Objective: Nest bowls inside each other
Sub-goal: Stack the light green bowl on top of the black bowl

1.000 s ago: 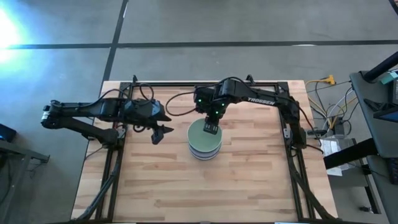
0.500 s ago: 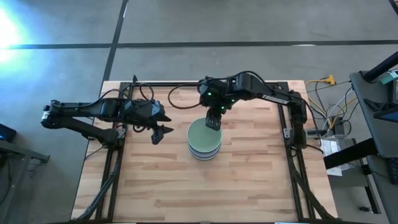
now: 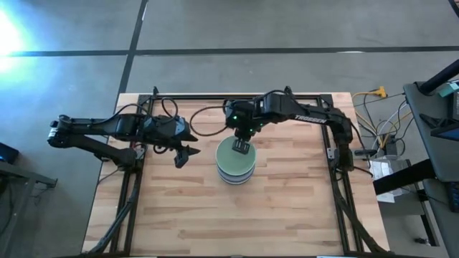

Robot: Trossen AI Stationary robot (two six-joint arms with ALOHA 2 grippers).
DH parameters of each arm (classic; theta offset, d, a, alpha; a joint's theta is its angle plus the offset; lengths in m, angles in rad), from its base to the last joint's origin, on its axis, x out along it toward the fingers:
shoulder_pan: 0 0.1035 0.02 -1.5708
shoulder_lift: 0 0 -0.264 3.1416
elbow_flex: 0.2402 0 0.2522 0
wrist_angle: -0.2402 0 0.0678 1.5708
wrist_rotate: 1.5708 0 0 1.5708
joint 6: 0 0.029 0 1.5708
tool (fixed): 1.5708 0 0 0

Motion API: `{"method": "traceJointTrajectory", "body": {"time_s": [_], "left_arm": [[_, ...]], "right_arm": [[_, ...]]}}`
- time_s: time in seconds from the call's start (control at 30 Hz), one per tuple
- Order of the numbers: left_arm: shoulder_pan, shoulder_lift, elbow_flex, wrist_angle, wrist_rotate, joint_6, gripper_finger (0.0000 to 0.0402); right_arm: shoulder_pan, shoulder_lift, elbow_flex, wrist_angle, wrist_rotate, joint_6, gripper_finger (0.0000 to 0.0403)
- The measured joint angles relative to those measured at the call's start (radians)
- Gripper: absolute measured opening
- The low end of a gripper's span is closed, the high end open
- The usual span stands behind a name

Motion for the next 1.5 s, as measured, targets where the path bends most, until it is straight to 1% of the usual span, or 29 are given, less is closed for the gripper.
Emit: {"method": "traceJointTrajectory", "body": {"time_s": [0.13, 0.3, 0.4, 0.53, 0.6, 0.67, 0.77, 0.87, 0.93, 1.0, 1.07, 1.13, 1.5], "left_arm": [[0.0, -0.002, 0.0, 0.0, 0.0, -0.001, 0.0221], [-0.001, -0.005, 0.0, 0.0, 0.0, -0.003, 0.0221], [-0.001, -0.006, 0.0, -0.001, 0.001, -0.003, 0.0221], [-0.001, -0.006, 0.0, -0.001, 0.001, -0.002, 0.0221], [-0.001, -0.004, 0.0, -0.001, 0.0, 0.003, 0.0221], [-0.001, -0.003, 0.0, -0.001, -0.002, 0.019, 0.0221], [-0.001, -0.002, 0.0, -0.001, -0.007, 0.021, 0.0221], [-0.001, -0.002, 0.0, -0.001, -0.01, 0.028, 0.0221], [-0.001, -0.001, 0.0, 0.0, -0.011, 0.034, 0.0221], [-0.001, 0.0, 0.0, 0.0, -0.012, 0.05, 0.0221], [-0.001, 0.001, 0.0, 0.002, -0.013, 0.052, 0.0221], [-0.001, 0.001, 0.0, 0.001, -0.013, 0.052, 0.0221], [-0.001, -0.004, -0.001, 0.01, -0.006, 0.024, 0.0221]], "right_arm": [[0.005, 0.004, -0.047, 0.004, 0.004, 0.0, 0.0009], [0.021, -0.018, -0.062, 0.005, 0.072, 0.023, 0.0009], [0.038, -0.063, -0.056, 0.016, 0.081, 0.044, 0.0009], [0.089, -0.155, -0.115, 0.096, 0.082, 0.071, 0.0009], [0.125, -0.21, -0.186, 0.194, 0.081, 0.093, 0.0009], [0.165, -0.279, -0.293, 0.312, 0.081, 0.118, 0.0009], [0.22, -0.396, -0.502, 0.545, 0.081, 0.176, 0.0009], [0.264, -0.488, -0.721, 0.814, 0.081, 0.228, 0.0009], [0.285, -0.528, -0.84, 0.988, 0.082, 0.244, 0.0009], [0.299, -0.546, -0.924, 1.115, 0.087, 0.26, 0.0009], [0.304, -0.547, -0.977, 1.167, 0.088, 0.3, 0.0009], [0.308, -0.536, -1.008, 1.179, 0.089, 0.333, 0.0009], [0.325, -0.532, -1.077, 1.182, 0.106, 0.39, 0.0009]]}}
